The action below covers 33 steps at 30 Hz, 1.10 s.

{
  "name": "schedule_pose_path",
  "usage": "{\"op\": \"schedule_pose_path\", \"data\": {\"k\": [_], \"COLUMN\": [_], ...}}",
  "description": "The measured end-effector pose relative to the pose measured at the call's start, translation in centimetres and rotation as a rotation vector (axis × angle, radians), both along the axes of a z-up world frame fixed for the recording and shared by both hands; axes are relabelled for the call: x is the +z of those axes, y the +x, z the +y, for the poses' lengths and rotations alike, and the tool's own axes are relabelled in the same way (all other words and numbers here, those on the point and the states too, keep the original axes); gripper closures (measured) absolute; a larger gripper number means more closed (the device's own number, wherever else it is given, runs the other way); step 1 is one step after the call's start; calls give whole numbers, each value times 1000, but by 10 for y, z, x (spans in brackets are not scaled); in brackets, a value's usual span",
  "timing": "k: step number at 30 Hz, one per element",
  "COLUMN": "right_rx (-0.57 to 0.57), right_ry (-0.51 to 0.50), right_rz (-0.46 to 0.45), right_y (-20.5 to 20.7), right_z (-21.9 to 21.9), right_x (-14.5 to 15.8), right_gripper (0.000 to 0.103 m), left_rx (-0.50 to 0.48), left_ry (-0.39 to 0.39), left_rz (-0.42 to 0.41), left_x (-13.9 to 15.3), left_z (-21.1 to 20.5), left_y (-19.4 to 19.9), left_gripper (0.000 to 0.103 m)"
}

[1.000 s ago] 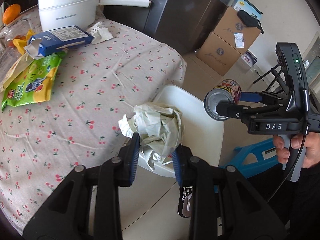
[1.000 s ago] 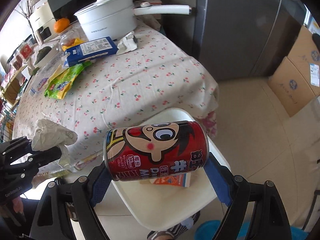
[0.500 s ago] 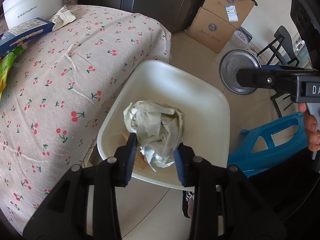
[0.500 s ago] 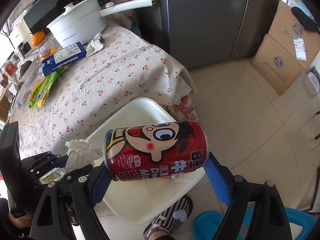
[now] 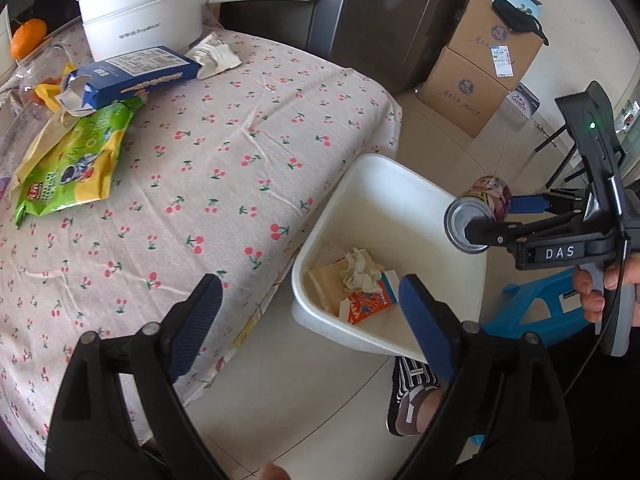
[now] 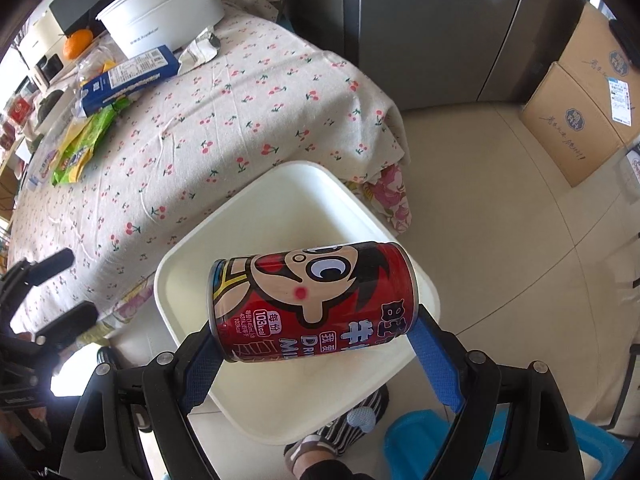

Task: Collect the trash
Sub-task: 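Carry the paper and can over the bin and release both tools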

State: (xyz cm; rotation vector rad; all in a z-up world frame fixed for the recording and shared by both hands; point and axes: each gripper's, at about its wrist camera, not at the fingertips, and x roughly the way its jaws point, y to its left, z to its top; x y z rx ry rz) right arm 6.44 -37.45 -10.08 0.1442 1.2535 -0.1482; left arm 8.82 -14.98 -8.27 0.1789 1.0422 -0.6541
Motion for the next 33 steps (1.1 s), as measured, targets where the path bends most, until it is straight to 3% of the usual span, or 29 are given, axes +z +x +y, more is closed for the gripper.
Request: {"op": "schedule_pose_path", "data": {"k": [6,15,26,28,33], "right_rx": [19,31,51,54,30], "right_ry": [-25,-82,-76,-69,-24], "right_rz": [114,225,231,219,190], "right_y": [15,34,41,39,34], "right_z": [13,23,30,27,19], "right_x": [-42,-88,-94,-91,-70], "right_gripper": [15,15,15,8,7], "left_rx": [52,68,106,110,125], "left_ry": [45,70,68,68,70], "left_rz": [-60,-98,-97,-98,-99], "left_x": [8,10,11,11,11], "left_z": [24,49,73,76,83], "left_y": [-3,-8,-6,-5,-3], "left_gripper": [6,4,4,3,3]}}
